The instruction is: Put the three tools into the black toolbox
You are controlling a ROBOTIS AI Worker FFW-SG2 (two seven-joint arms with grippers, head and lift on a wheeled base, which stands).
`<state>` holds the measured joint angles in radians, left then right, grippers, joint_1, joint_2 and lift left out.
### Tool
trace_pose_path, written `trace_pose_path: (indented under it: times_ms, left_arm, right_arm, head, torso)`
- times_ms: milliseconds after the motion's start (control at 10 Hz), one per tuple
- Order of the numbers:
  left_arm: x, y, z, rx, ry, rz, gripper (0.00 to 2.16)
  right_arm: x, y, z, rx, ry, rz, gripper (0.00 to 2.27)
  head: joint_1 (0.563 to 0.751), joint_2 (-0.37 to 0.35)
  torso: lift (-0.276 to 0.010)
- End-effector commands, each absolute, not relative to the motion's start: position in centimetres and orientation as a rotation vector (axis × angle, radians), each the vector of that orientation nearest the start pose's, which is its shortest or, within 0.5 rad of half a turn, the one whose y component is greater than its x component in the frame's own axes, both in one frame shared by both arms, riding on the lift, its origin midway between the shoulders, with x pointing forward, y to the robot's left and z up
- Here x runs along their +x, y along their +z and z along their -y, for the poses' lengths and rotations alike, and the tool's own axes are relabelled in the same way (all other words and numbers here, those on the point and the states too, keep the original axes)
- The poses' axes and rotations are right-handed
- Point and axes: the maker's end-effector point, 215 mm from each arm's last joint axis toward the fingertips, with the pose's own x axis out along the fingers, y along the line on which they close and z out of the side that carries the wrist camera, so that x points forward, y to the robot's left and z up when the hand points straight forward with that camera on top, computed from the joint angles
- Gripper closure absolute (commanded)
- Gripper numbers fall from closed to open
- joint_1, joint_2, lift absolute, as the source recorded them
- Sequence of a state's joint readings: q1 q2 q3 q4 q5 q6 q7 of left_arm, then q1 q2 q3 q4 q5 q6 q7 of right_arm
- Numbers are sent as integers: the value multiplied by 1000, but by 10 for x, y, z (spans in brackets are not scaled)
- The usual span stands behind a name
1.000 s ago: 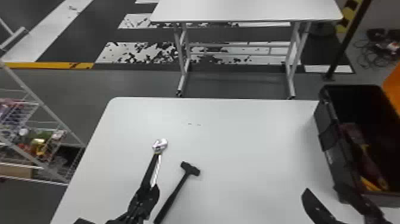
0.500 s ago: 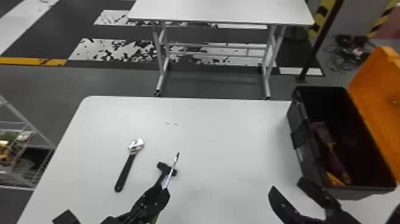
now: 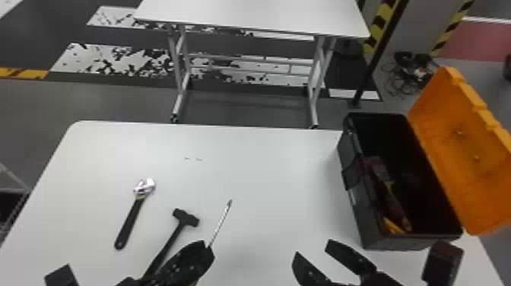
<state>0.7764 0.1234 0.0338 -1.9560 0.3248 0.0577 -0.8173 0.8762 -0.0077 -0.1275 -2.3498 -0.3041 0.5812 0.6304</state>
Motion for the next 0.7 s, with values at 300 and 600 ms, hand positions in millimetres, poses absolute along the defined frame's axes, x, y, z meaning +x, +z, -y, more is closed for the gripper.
trace_pose_path:
  times_ms: [300, 600]
  left_arm:
    - [244, -442, -62, -410, -888, -351, 1976]
    - [228, -446, -31, -404, -945, -376, 1976]
  right_arm:
    - [244, -420, 80, 498, 670, -689, 137]
    - [248, -418, 76, 498, 679, -680, 137]
  head:
    - [695, -19]
    - [695, -82]
  torso:
    - [-51]
    - [-51]
